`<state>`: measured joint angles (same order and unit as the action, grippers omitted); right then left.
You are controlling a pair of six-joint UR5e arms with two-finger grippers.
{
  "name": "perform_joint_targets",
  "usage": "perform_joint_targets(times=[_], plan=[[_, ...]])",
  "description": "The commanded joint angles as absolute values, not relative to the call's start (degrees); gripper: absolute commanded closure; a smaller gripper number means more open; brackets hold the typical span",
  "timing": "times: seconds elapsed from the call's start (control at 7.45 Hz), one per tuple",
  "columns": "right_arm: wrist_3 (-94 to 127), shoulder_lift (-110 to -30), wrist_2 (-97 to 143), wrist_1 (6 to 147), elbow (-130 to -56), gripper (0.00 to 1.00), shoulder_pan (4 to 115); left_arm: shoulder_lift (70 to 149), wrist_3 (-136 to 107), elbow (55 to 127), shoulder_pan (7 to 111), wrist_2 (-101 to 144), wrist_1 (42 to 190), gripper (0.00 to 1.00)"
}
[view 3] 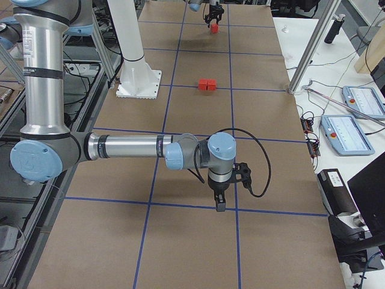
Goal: Form red blocks into L shape at center
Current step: 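Grasp the far red cube with the left gripper, then carry the cube with the left gripper toward the two-cube column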
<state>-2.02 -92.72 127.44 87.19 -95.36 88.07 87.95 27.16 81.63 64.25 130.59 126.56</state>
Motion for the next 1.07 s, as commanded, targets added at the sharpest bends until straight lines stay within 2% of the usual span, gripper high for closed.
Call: perform_joint_targets(times=[0.0,0.13,0.27,0.4,0.94], plan=[[-2.02,-92.72,127.44,87.19,-95.36,0.01,88.07,88.42,27.16,81.04,64.16,130.61,126.48,0.33],[-2.02,-92.72,127.44,87.19,-95.36,0.01,88.15,88.42,27.07,81.04,64.16,130.61,126.56,0.47],[-2.02,-92.72,127.44,87.19,-95.36,0.01,88.07,89.29,26.90,81.47,64.16,131.04,126.39,0.71],[-2.02,-92.72,127.44,87.19,-95.36,0.01,88.07,91.21,24.98,81.91,64.16,132.09,125.78,0.82],[-1.93,-92.72,127.44,87.19,-95.36,0.01,88.07,102.90,18.64,85.15,64.16,134.13,125.77,0.91]])
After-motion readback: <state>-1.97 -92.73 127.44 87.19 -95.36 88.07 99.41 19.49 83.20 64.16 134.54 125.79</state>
